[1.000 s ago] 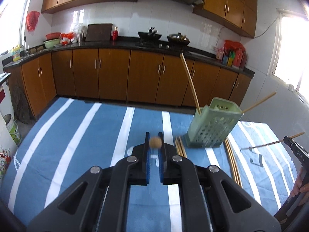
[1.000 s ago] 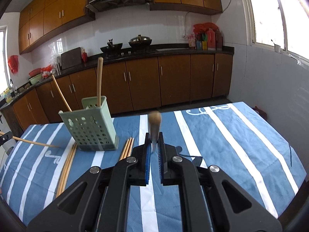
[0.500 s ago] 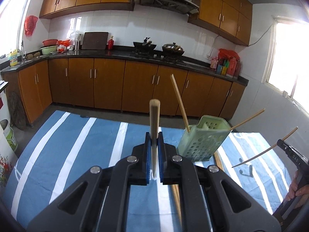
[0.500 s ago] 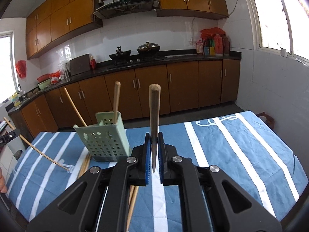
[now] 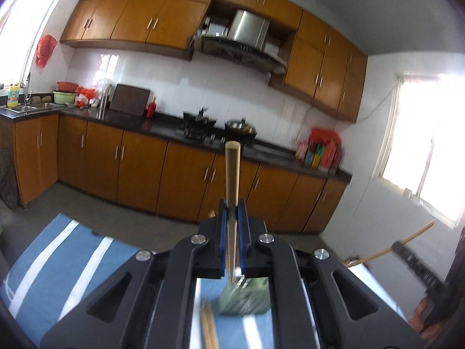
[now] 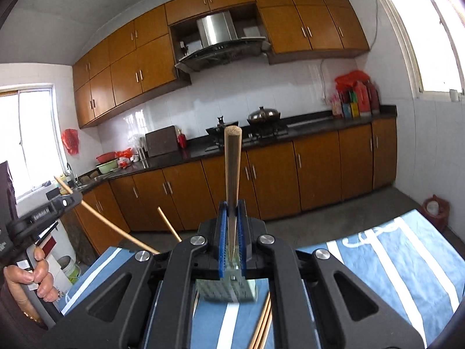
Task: Organize utensils
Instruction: 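Lift the right tool's chopstick into the green holder while the left tool inserts its chopstick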
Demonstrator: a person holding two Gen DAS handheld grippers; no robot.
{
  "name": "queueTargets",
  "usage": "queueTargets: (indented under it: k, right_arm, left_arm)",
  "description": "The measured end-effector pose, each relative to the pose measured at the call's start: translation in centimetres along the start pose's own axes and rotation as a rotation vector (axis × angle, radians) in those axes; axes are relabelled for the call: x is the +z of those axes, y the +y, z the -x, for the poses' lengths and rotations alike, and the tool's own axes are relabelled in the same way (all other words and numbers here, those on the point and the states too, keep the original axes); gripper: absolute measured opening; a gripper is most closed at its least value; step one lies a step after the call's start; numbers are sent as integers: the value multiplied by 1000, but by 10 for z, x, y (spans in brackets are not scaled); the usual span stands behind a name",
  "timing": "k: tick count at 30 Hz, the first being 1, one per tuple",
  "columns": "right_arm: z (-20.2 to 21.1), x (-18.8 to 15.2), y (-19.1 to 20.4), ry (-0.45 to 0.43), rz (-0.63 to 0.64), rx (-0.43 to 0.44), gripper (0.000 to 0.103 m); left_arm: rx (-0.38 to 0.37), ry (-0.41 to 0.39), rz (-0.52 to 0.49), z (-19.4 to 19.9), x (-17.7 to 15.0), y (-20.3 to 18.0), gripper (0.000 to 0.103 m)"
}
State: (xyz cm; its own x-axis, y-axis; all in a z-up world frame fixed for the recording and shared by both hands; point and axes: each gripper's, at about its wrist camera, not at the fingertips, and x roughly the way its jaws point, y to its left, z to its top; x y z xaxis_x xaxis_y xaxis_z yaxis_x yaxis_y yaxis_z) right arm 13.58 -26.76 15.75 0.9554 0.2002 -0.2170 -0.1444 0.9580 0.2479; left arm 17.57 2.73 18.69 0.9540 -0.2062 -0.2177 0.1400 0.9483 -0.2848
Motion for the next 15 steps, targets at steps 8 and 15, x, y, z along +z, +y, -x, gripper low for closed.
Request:
queueTargets:
  k: [8,15]
  right_arm:
    - [-49,-12,3,103,5,2,8]
    - [-70,-27,-4,184,-27,4,8]
  left_arm:
    - [-16,57,-18,-44,-14,-22,8]
    - [-5,146,-48,-77,-44,-26,8]
